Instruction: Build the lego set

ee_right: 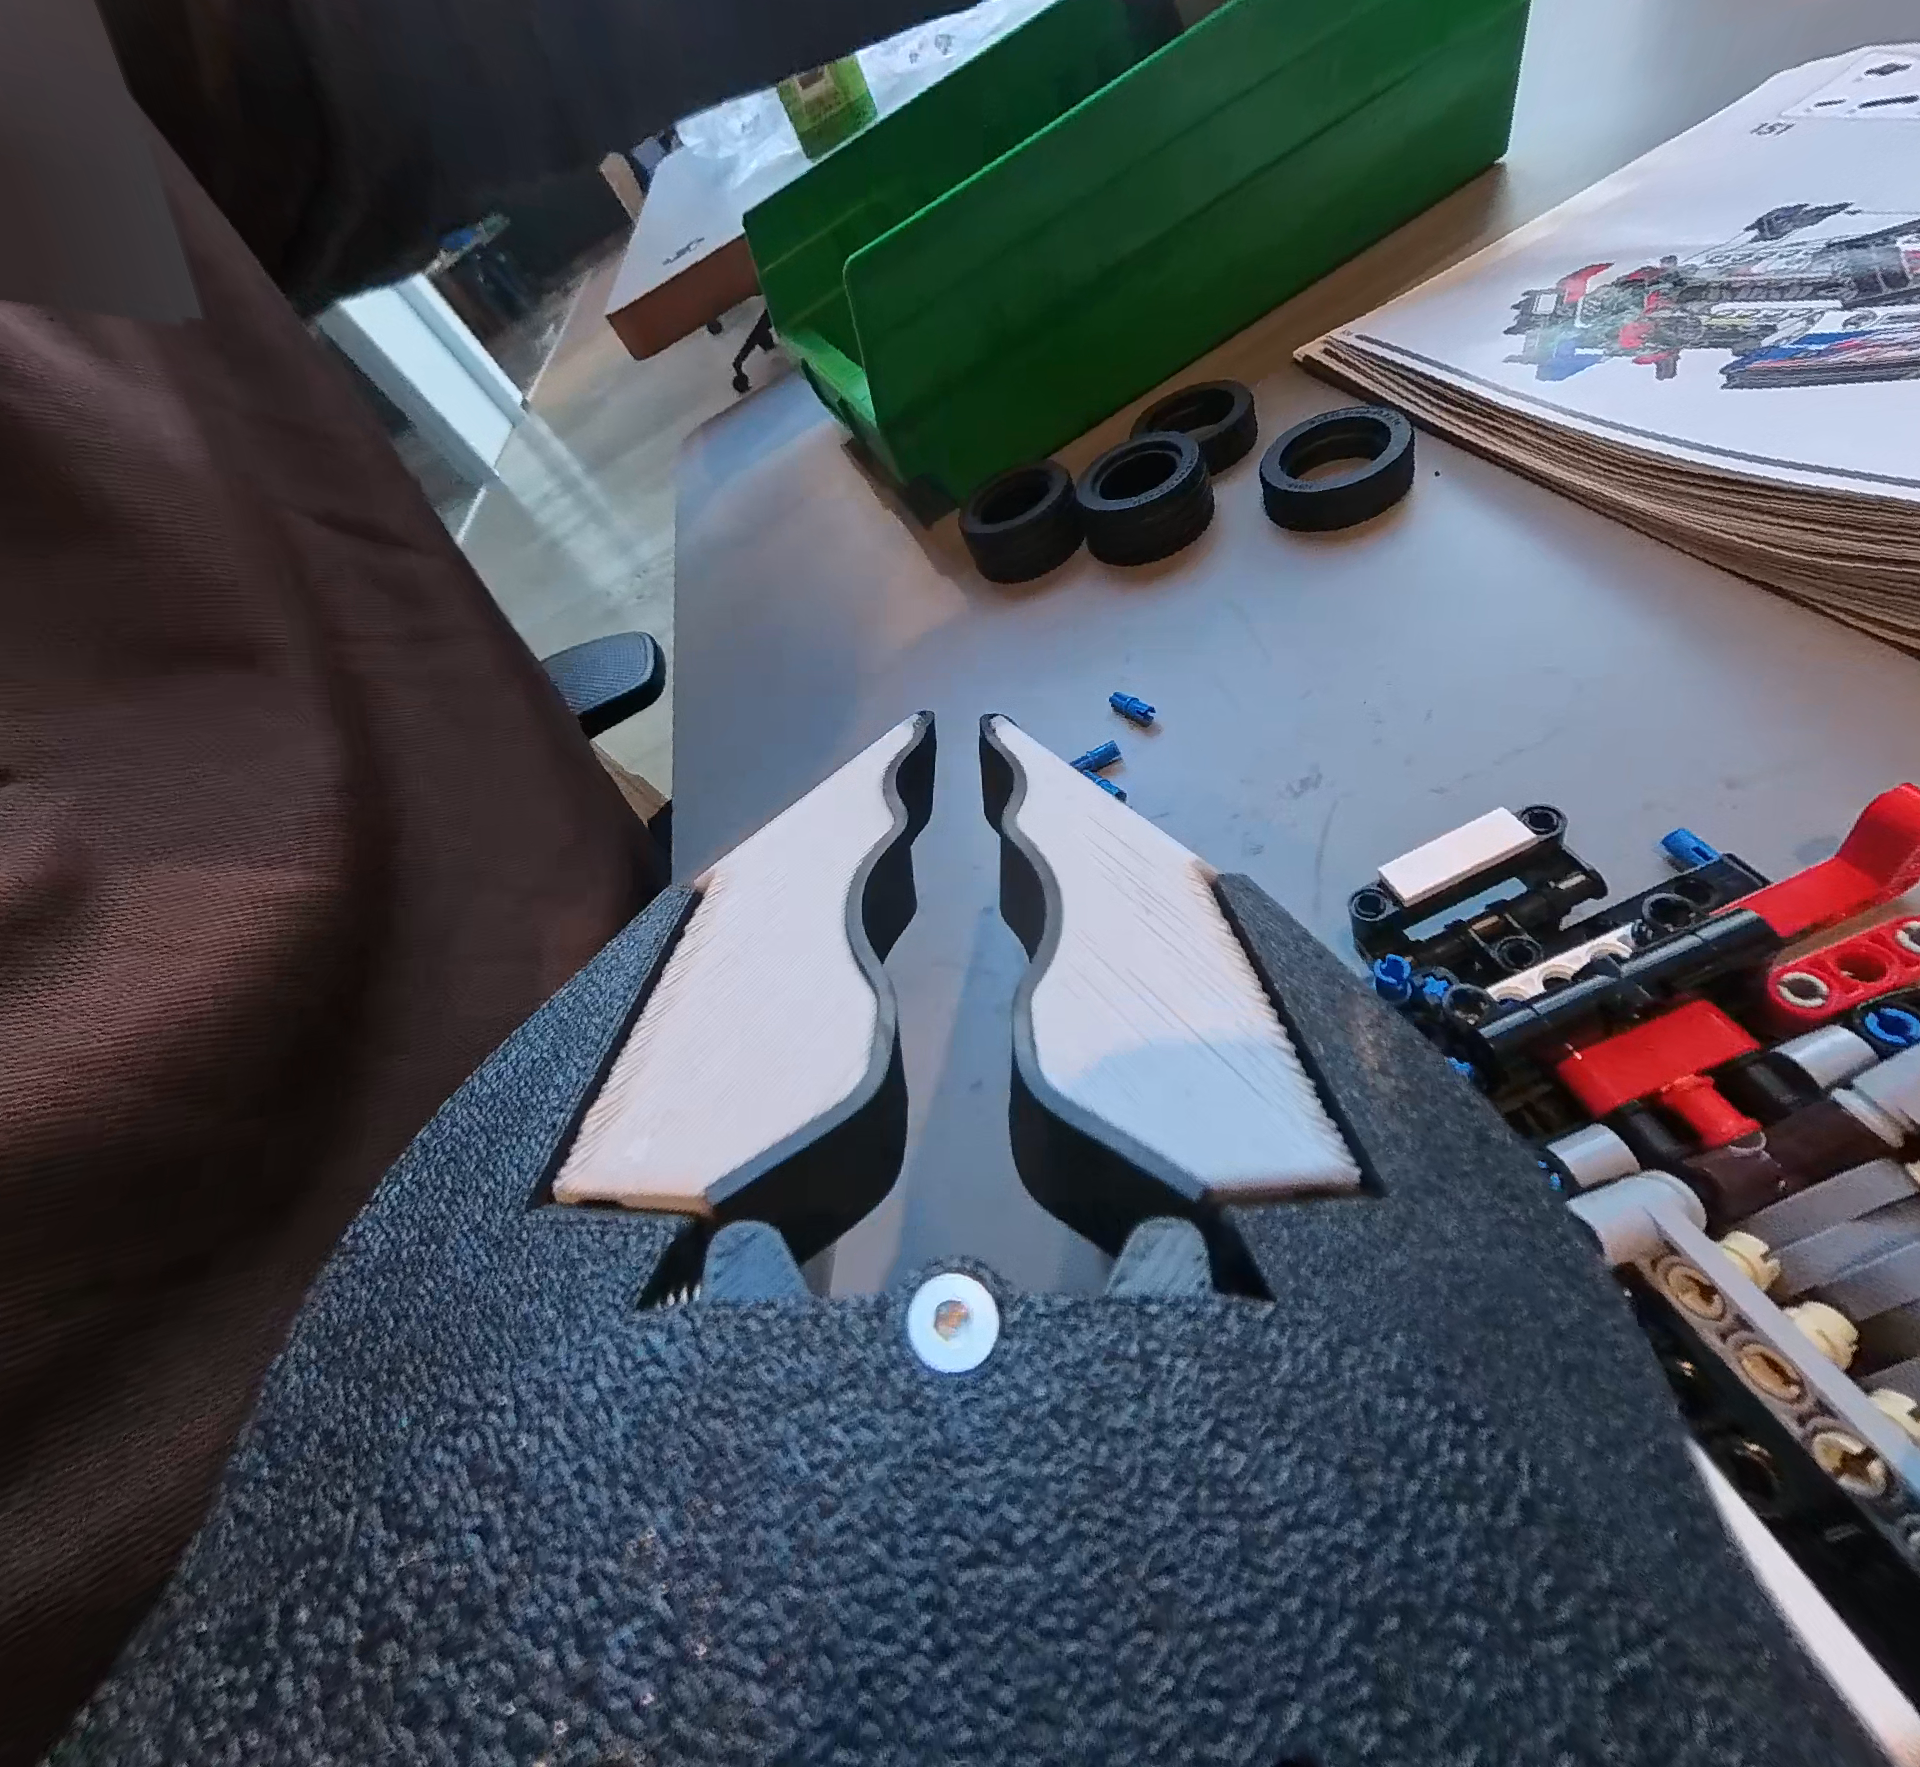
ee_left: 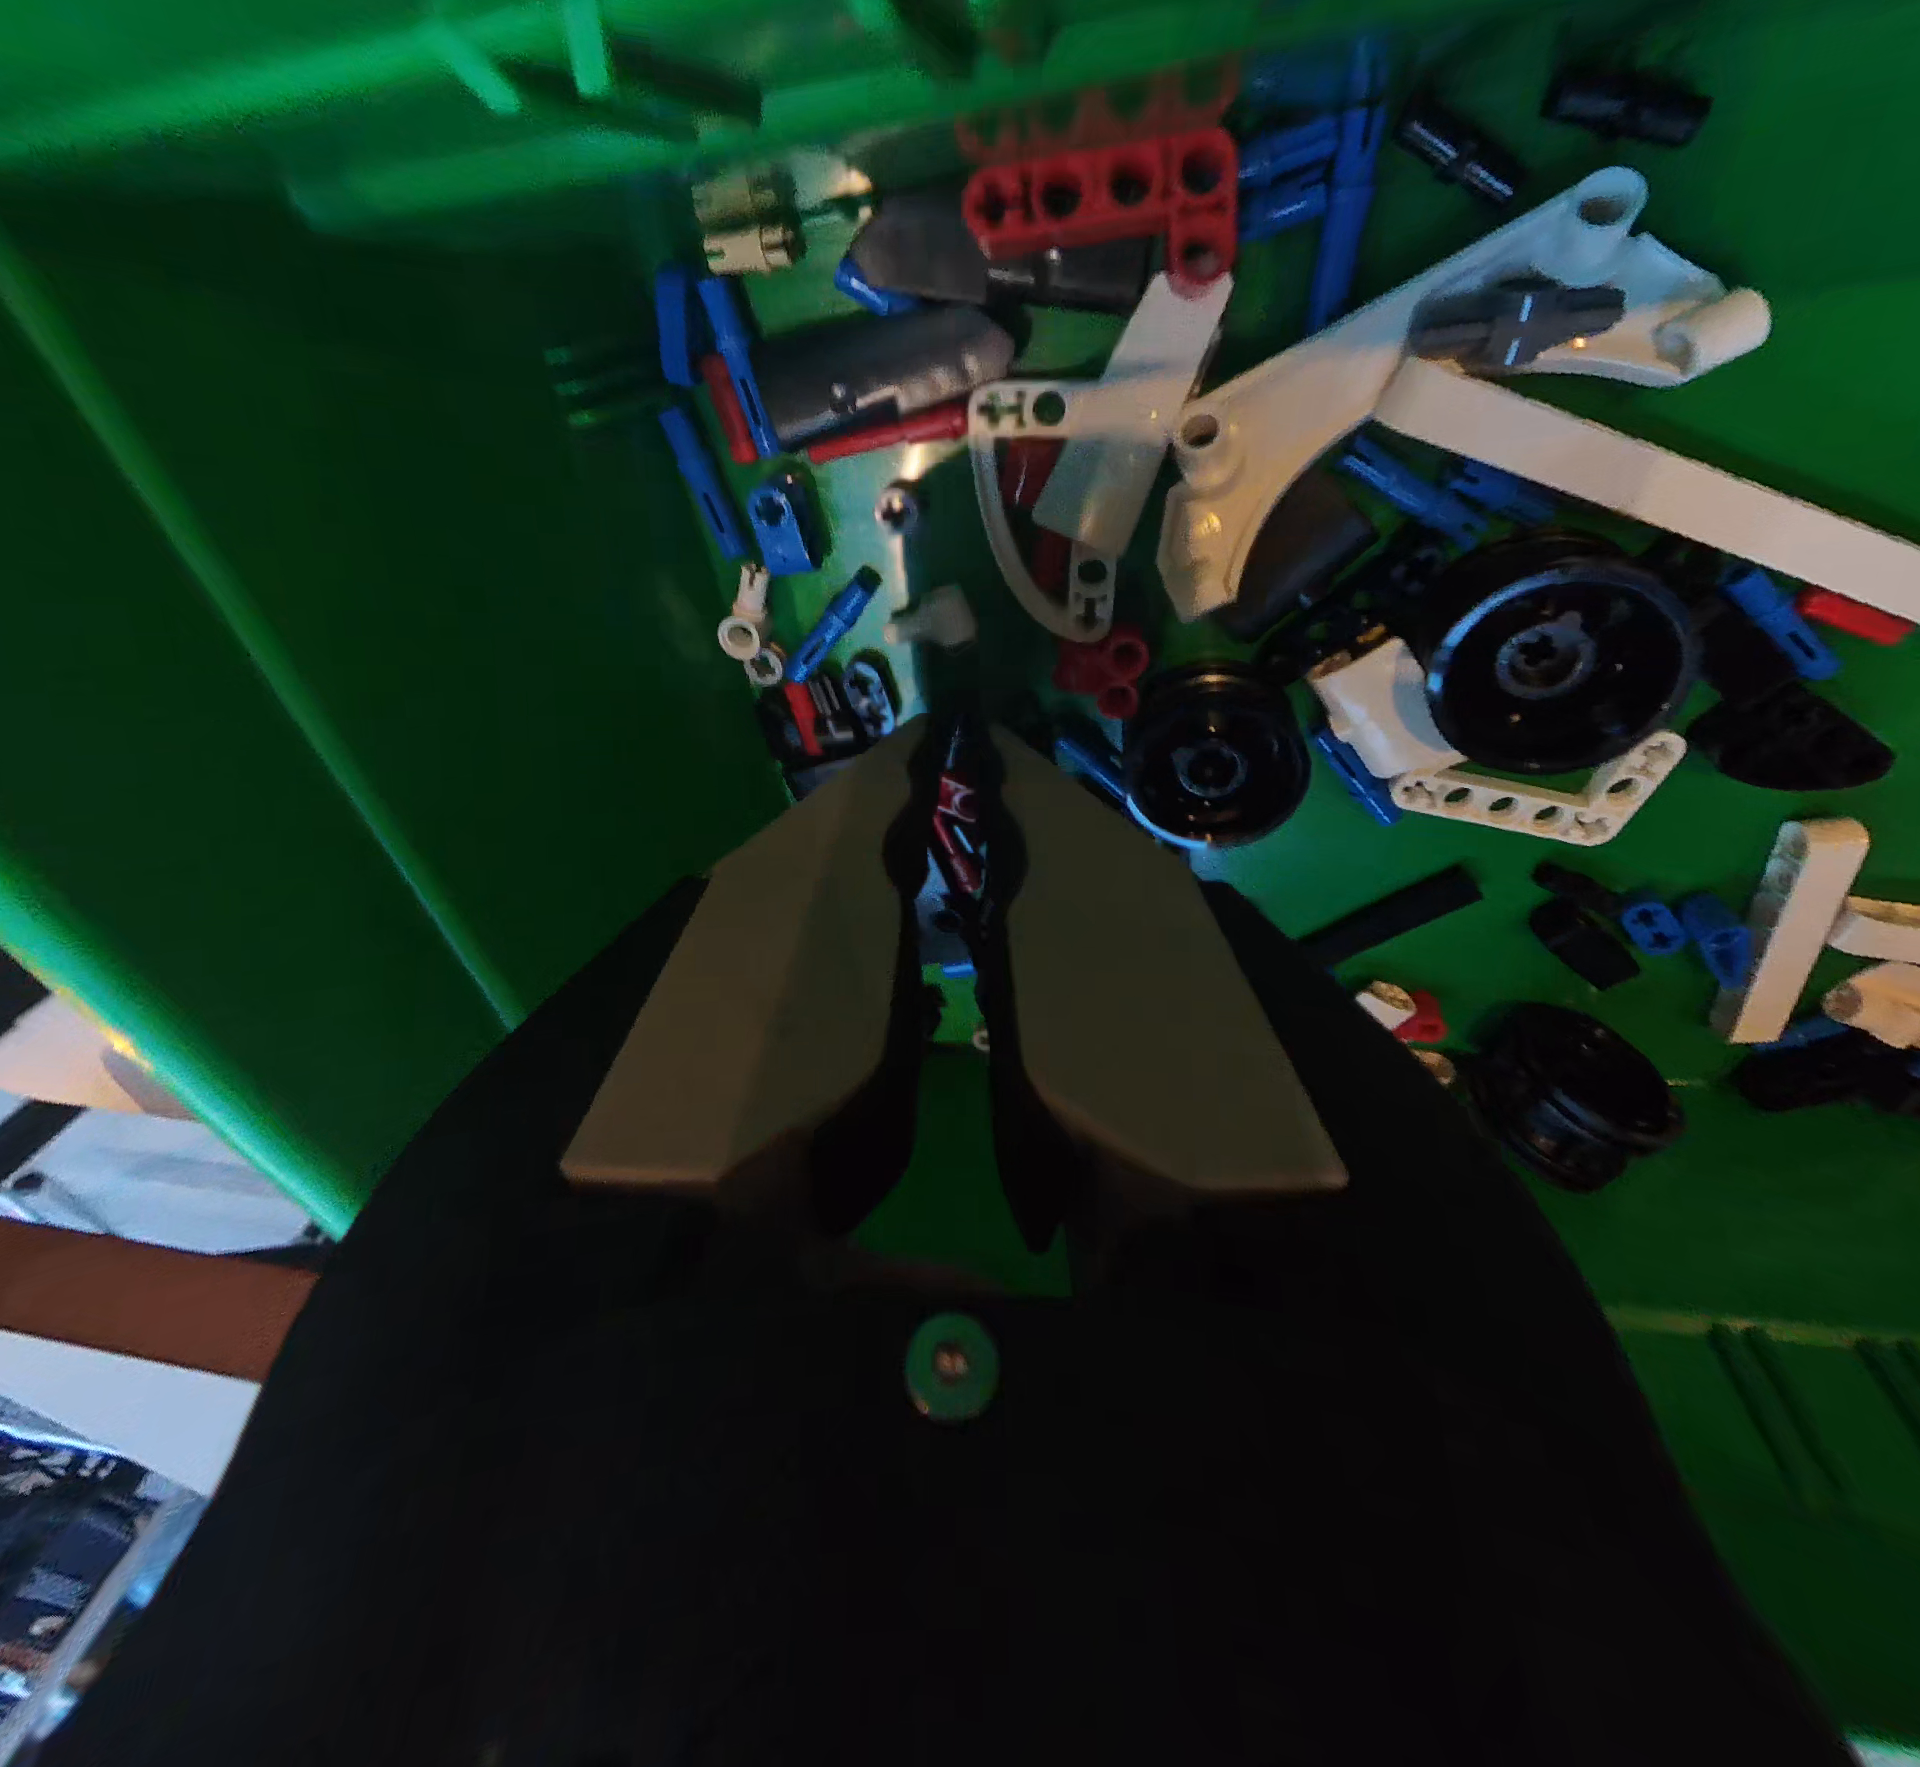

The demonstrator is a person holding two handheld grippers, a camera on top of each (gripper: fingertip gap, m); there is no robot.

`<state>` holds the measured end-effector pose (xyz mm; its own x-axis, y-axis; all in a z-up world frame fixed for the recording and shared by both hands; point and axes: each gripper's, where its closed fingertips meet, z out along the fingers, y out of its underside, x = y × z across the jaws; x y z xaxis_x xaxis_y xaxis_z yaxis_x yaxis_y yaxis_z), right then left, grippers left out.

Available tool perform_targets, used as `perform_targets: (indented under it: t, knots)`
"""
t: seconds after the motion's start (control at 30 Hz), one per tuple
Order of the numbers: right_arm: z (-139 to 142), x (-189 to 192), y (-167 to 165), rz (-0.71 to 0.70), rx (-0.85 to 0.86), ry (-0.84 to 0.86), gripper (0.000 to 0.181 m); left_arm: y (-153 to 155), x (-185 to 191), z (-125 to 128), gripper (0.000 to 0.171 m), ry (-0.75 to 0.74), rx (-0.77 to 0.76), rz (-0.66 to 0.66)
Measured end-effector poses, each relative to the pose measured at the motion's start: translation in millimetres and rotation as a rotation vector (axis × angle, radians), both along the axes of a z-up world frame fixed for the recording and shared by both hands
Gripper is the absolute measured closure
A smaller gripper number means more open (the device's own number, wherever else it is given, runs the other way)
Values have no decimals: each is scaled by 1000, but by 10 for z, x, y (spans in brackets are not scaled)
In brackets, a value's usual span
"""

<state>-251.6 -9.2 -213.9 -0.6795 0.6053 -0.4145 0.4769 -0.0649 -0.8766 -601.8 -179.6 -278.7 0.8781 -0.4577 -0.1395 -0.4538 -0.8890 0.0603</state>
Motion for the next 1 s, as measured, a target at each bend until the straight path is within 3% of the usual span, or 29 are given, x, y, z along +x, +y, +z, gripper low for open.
perform_targets:
  t: [0.17, 0.3, 0.43, 0.5, 0.57, 0.63, 0.8, 1.0]
  knots:
    - [12, 37, -29, 14, 7, 17, 174, -13, 110, 268, 169, 26, 104, 71]
    - [15, 59, -47, 1, 45, 51, 174, 123, 321, 836, 169, 160, 237, 67]
    - [29, 111, -66, -19, 69, 81, 175, 613, 1120, 1470, 169, 146, 457, 58]
    - [58, 141, -64, -33, 77, 109, 176, 954, 1738, 1592, 169, 60, 538, 35]
    - [77, 169, -57, -45, 90, 130, 180, 1230, 2230, 1474, 169, 42, 533, -22]
    - [81, 201, -57, -46, 107, 140, 180, 1462, 2524, 1160, 170, 32, 485, -45]
    - [94, 295, -34, -61, 138, 160, 181, 1709, 2668, 308, 169, -37, 296, -30]
    - [97, 405, -9, -75, 165, 170, 181, 1718, 2747, -42, 169, -78, 189, -27]
